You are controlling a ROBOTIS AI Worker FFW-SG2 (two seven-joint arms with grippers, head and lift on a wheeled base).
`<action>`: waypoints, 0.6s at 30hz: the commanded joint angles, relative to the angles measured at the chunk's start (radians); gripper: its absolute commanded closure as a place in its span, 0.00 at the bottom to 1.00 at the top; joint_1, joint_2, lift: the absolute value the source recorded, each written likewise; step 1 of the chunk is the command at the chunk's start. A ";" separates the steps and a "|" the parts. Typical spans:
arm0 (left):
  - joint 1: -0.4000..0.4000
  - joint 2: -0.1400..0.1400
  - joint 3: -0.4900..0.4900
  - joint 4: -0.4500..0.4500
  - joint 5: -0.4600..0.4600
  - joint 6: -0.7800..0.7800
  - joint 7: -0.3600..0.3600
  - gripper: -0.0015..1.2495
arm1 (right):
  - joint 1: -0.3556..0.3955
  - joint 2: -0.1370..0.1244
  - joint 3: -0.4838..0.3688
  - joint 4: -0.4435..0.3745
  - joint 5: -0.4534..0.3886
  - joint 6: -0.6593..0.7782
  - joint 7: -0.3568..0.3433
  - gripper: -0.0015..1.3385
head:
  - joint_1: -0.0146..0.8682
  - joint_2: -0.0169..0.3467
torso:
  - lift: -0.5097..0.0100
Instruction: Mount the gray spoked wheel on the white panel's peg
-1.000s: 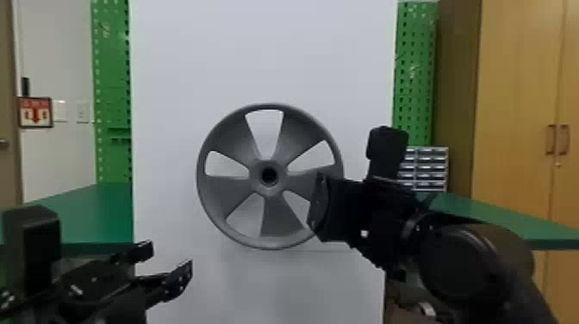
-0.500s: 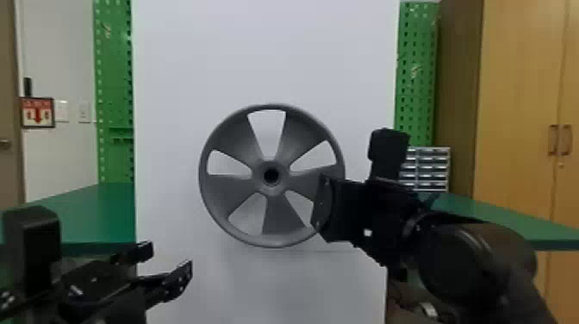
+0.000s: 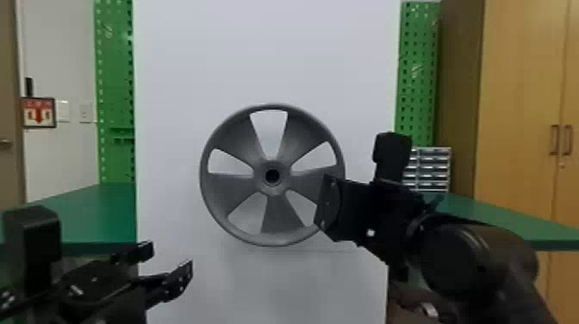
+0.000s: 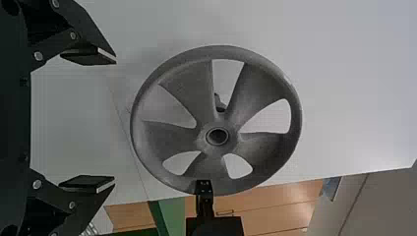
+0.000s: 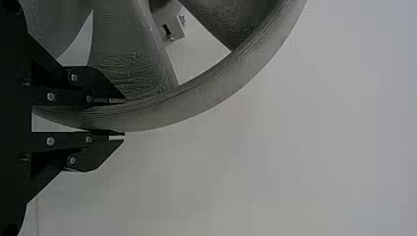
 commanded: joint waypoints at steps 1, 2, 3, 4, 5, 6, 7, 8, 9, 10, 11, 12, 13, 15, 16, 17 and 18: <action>0.000 0.000 -0.001 0.000 0.000 0.000 0.000 0.31 | -0.006 -0.001 -0.003 0.020 0.021 -0.012 0.019 0.88 | 0.11 0.03 | 0.05; 0.000 0.000 -0.001 0.000 0.000 0.000 0.000 0.31 | -0.009 -0.001 -0.006 0.025 0.026 -0.013 0.032 0.88 | 0.11 0.03 | 0.05; 0.000 0.000 -0.001 0.000 0.000 0.000 0.000 0.31 | -0.011 -0.001 -0.008 0.029 0.027 -0.016 0.038 0.88 | 0.11 0.03 | 0.05; 0.000 0.000 -0.001 0.000 0.000 0.000 0.000 0.31 | -0.011 0.001 -0.009 0.033 0.029 -0.018 0.042 0.88 | 0.11 0.03 | 0.05; 0.000 0.000 0.001 0.000 0.000 0.000 0.000 0.31 | -0.011 -0.001 -0.009 0.036 0.029 -0.019 0.048 0.88 | 0.11 0.03 | 0.05; 0.000 0.000 0.001 0.000 0.000 0.000 0.000 0.31 | -0.011 -0.001 -0.009 0.037 0.029 -0.019 0.050 0.88 | 0.11 0.03 | 0.05; 0.000 0.000 0.001 0.000 0.000 0.000 0.000 0.31 | -0.011 -0.001 -0.009 0.037 0.029 -0.019 0.052 0.88 | 0.11 0.03 | 0.05; 0.000 0.000 0.001 0.000 0.000 0.000 0.000 0.31 | -0.011 -0.001 -0.008 0.039 0.029 -0.021 0.055 0.88 | 0.11 0.03 | 0.05; 0.000 0.000 0.001 0.000 0.000 0.000 0.000 0.31 | -0.011 0.001 -0.008 0.042 0.029 -0.021 0.056 0.88 | 0.11 0.03 | 0.05; 0.000 0.000 0.001 0.000 0.000 0.000 0.000 0.31 | -0.013 0.001 -0.008 0.045 0.030 -0.021 0.062 0.88 | 0.11 0.03 | 0.05; 0.000 0.000 0.001 0.000 0.000 0.000 0.000 0.31 | -0.014 0.001 -0.009 0.052 0.030 -0.021 0.075 0.88 | 0.11 0.03 | 0.05; 0.000 0.000 0.001 0.000 0.000 0.000 0.000 0.31 | -0.017 0.001 -0.011 0.059 0.032 -0.021 0.087 0.88 | 0.11 0.03 | 0.05; 0.000 0.000 0.001 0.000 0.000 0.000 0.000 0.31 | -0.019 0.001 -0.012 0.065 0.032 -0.021 0.096 0.88 | 0.11 0.03 | 0.05; 0.000 0.000 0.001 0.000 0.000 0.000 0.000 0.31 | -0.020 -0.001 -0.016 0.071 0.035 -0.021 0.107 0.88 | 0.11 0.03 | 0.05; 0.000 0.000 0.001 0.000 0.000 0.000 0.000 0.31 | -0.022 -0.001 -0.017 0.072 0.035 -0.021 0.107 0.88 | 0.11 0.03 | 0.05; 0.000 0.000 0.001 0.000 0.000 0.000 0.000 0.31 | -0.023 -0.001 -0.019 0.075 0.040 -0.021 0.110 0.88 | 0.11 0.03 | 0.05; 0.000 0.002 0.001 0.000 0.000 0.000 0.000 0.31 | -0.023 -0.001 -0.020 0.075 0.041 -0.021 0.113 0.88 | 0.11 0.03 | 0.05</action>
